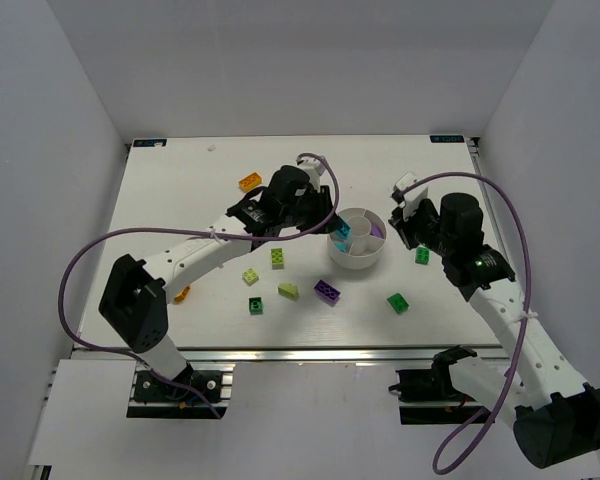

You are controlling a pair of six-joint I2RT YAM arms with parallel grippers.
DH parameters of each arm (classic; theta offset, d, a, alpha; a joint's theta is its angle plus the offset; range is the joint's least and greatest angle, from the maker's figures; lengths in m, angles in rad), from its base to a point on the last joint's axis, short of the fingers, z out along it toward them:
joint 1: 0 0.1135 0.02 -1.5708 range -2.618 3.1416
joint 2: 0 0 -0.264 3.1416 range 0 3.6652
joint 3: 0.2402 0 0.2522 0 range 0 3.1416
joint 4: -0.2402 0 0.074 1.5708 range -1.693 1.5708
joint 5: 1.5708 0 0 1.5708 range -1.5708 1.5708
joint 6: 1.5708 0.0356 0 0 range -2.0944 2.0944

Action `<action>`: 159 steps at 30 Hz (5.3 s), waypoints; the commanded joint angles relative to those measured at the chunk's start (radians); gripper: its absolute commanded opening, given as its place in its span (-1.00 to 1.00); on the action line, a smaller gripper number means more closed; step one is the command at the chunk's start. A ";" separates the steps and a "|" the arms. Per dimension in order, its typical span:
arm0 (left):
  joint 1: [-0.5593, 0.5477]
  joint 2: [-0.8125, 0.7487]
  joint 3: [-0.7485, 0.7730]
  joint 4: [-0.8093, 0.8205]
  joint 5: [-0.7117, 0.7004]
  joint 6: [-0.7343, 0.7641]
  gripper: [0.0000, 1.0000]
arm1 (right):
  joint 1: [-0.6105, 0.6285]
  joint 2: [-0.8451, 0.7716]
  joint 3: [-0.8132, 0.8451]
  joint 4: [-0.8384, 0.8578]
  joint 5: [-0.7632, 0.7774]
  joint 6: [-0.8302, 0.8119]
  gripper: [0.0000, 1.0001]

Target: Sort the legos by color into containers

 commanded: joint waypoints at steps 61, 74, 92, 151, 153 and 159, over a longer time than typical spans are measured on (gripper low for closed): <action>-0.005 0.161 0.141 -0.153 -0.126 -0.366 0.17 | -0.107 -0.093 -0.113 0.210 0.193 0.218 -1.00; 0.030 -0.224 -0.009 -0.048 -0.218 0.069 -1.00 | -0.107 -0.057 -0.061 -0.016 -0.379 -0.073 0.78; 0.030 -0.761 -0.584 -0.129 -0.573 0.295 0.78 | -0.006 0.201 0.097 -0.092 -0.358 -0.099 0.04; 0.021 -0.887 -0.638 -0.080 -0.476 0.344 0.77 | -0.049 0.361 0.344 -0.544 0.058 0.038 -0.66; 0.021 -0.890 -0.635 -0.081 -0.470 0.344 0.77 | -0.054 0.370 0.344 -0.573 0.057 0.041 -0.63; 0.021 -0.902 -0.632 -0.087 -0.471 0.343 0.78 | -0.041 0.326 0.320 -0.603 -0.288 -0.132 0.07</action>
